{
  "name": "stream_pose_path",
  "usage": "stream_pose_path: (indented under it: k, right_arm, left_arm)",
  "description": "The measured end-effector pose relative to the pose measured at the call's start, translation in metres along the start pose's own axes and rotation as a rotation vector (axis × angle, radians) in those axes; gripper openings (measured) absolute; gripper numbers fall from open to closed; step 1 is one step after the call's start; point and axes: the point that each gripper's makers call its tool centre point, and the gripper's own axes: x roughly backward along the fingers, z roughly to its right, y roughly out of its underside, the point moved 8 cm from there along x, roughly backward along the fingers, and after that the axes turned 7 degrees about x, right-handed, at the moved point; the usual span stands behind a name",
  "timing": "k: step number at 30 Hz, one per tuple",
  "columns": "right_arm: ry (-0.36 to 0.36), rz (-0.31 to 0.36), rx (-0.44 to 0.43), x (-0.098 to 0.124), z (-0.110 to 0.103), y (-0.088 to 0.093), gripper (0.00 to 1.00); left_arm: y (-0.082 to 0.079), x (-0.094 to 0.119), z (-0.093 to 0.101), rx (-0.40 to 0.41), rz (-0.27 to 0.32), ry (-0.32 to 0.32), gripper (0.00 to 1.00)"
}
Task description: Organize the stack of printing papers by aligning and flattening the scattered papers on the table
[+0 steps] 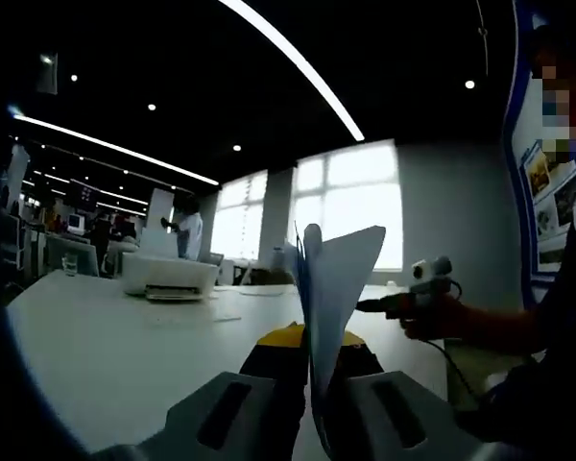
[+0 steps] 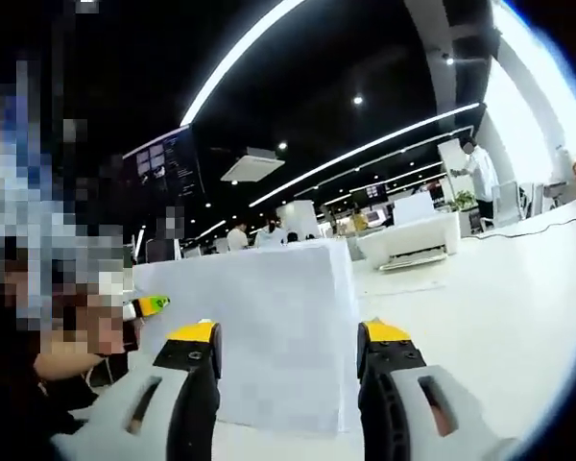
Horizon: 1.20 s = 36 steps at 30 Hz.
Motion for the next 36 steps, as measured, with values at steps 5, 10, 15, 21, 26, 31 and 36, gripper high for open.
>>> stream_pose_path:
  k: [5,10,15,21,26,31,36]
  right_arm:
    - [-0.014,-0.019,0.03,-0.001,0.002,0.001,0.57]
    - [-0.074,-0.03,0.165,-0.003,-0.001,-0.019,0.58]
    - [-0.109,-0.065,0.232,-0.008,0.0,-0.017,0.58]
    - [-0.148,-0.077,0.219,-0.019,0.012,-0.015,0.6]
    - [-0.114,-0.058,0.128,-0.018,0.011,-0.011,0.6]
    - [-0.105,-0.067,0.085,-0.008,0.015,0.006,0.61]
    - [-0.078,-0.083,0.09,0.001,0.013,0.005,0.62]
  left_arm:
    - [-0.009,0.0,0.014,-0.063,0.033,0.11,0.06]
    - [-0.015,0.002,0.031,-0.143,0.023,0.208,0.06]
    - [-0.006,0.006,0.03,-0.109,0.024,0.208,0.07]
    - [-0.002,0.008,0.03,-0.066,0.021,0.224,0.1]
    - [-0.003,0.005,0.033,-0.099,0.001,0.207,0.06]
    - [-0.012,0.0,0.039,-0.057,0.025,0.189,0.05]
    - [-0.036,-0.007,0.043,-0.07,0.063,0.186,0.05]
